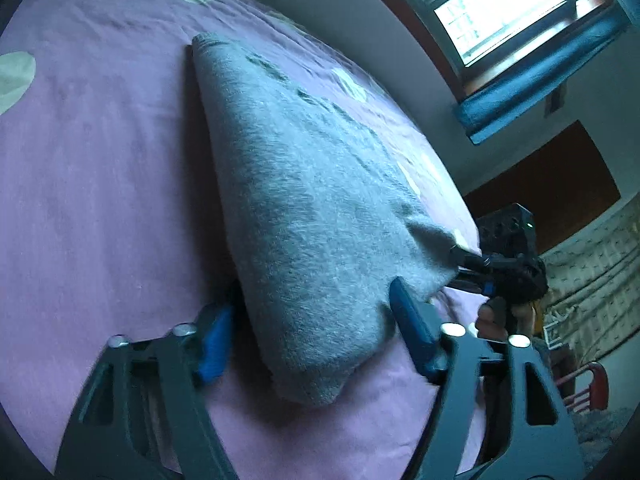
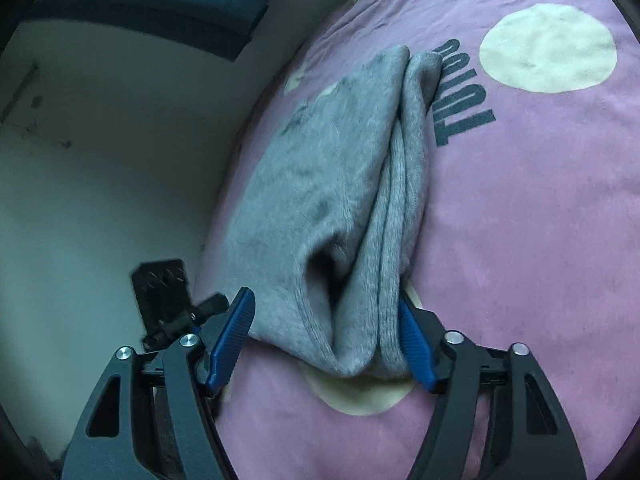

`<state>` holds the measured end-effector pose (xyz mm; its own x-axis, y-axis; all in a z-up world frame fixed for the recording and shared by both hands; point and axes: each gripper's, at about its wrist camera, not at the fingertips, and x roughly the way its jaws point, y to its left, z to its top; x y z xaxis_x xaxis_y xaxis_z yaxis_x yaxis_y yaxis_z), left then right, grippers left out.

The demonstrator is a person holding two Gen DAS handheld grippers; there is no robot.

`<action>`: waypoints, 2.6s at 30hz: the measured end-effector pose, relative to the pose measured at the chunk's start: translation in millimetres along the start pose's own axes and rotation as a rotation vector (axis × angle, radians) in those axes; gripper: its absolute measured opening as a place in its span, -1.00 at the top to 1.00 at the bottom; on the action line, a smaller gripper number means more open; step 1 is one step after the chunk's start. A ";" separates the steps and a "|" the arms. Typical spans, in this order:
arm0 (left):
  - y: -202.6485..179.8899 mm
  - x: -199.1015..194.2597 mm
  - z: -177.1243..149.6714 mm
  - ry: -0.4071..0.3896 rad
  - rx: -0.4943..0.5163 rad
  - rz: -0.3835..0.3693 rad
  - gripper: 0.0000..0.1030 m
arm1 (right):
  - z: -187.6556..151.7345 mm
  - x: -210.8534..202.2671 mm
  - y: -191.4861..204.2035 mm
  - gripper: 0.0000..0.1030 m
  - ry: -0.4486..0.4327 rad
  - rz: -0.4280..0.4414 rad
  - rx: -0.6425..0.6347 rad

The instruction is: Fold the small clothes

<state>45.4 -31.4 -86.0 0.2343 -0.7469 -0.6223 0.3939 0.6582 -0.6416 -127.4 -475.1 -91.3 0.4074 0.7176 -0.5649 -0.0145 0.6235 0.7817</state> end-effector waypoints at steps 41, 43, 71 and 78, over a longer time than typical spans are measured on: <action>-19.4 -6.4 -14.9 -0.073 0.053 0.183 0.40 | -0.2 -1.1 -25.6 0.77 -0.003 0.109 0.025; -20.2 -6.8 -15.0 -0.077 0.056 0.192 0.38 | -0.2 -1.9 -26.1 0.76 -0.006 0.108 0.024; -69.9 -45.2 -57.6 -0.261 0.198 0.696 -0.86 | -47.6 -36.3 46.7 -0.46 -0.207 -0.369 -0.190; -82.9 -50.4 -64.0 -0.295 0.215 0.801 -0.94 | -58.6 -30.0 63.5 -0.52 -0.233 -0.516 -0.294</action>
<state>-56.0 -42.3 -30.2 0.7203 -0.0818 -0.6888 0.1645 0.9848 0.0551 -194.1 -438.8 -40.3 0.6168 0.2367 -0.7507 -0.0002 0.9538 0.3005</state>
